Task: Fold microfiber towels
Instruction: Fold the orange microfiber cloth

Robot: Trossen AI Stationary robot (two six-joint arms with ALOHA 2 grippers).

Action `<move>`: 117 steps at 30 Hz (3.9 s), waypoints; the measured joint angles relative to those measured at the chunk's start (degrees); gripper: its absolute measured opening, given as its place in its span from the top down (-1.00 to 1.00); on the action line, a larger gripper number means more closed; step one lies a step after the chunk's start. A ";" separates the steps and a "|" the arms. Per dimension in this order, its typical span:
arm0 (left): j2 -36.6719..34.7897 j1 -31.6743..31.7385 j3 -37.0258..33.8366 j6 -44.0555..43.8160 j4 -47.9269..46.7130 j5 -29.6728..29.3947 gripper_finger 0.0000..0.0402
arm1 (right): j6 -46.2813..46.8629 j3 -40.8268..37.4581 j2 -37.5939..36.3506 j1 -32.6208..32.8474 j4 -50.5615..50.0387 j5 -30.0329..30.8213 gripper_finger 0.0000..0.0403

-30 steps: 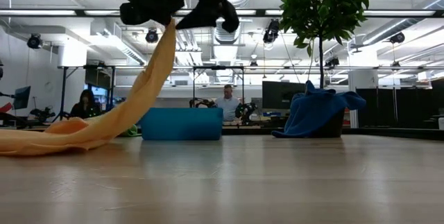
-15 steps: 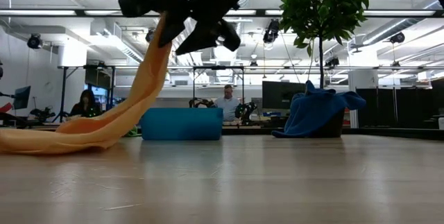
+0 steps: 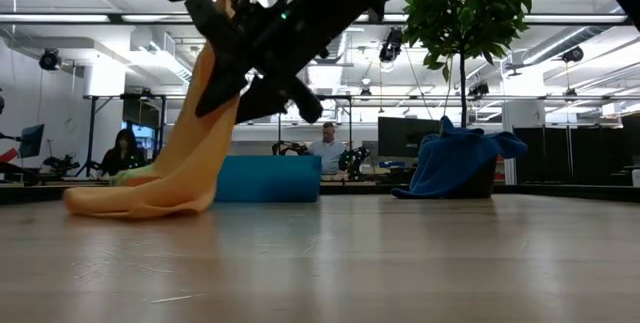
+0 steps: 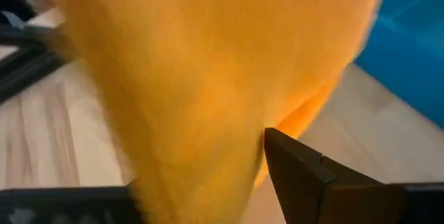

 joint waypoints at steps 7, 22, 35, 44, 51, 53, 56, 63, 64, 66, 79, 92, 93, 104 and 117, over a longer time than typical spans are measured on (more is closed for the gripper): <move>-3.40 0.26 -0.02 0.04 -0.74 -0.59 1.00 | -3.19 0.00 0.01 0.00 -0.25 -5.18 0.41; -8.08 0.26 2.44 -0.11 -6.87 -3.97 1.00 | -7.17 0.00 -0.03 0.02 -0.24 -13.26 0.59; -9.13 0.26 5.03 -0.39 -9.56 -6.51 1.00 | -11.09 0.00 -0.03 -0.15 0.14 -17.85 0.81; -10.01 0.26 6.71 -0.42 -12.23 -6.60 1.00 | -15.44 0.00 0.06 -1.24 -0.19 -17.88 0.86; -10.27 0.26 10.17 -0.42 -12.45 -6.66 1.00 | -18.02 0.00 0.27 -2.75 -0.26 -19.40 0.86; -10.36 0.26 11.27 -0.41 -12.46 -6.97 1.00 | -18.53 0.00 0.27 -3.09 -0.31 -20.23 0.86; -10.32 0.26 13.03 -0.42 -12.43 -7.92 1.00 | -18.72 0.00 0.29 -3.51 -0.33 -20.84 0.86; -9.71 0.26 15.17 -0.42 -12.32 -8.24 1.00 | -19.15 0.00 0.29 -4.80 -0.20 -21.01 0.86; -9.51 0.26 15.17 -0.42 -12.28 -8.30 1.00 | -19.17 0.00 0.29 -5.04 -0.22 -21.28 0.86; -9.42 0.26 15.17 -0.42 -12.31 -8.79 1.00 | -19.09 0.00 0.32 -5.39 -0.22 -21.81 0.90; -9.22 0.26 15.17 -0.94 -12.44 -9.22 1.00 | -24.12 5.34 -11.89 -3.04 -25.84 -20.04 0.96; -6.59 0.11 14.46 -6.56 -12.46 -3.65 1.00 | -24.96 4.46 -33.47 1.48 -59.49 -8.48 0.96; -5.83 -0.12 14.38 -6.60 -12.50 -2.33 1.00 | -23.95 3.24 -35.22 1.93 -60.72 -8.21 0.96; 7.51 -16.47 14.14 -10.83 -14.09 1.56 1.00 | -4.14 -15.12 -54.79 16.01 -58.27 -7.11 0.96; 22.12 -40.03 14.14 -18.94 2.93 10.99 1.00 | 9.22 -21.61 -56.05 34.43 -28.79 -12.23 0.96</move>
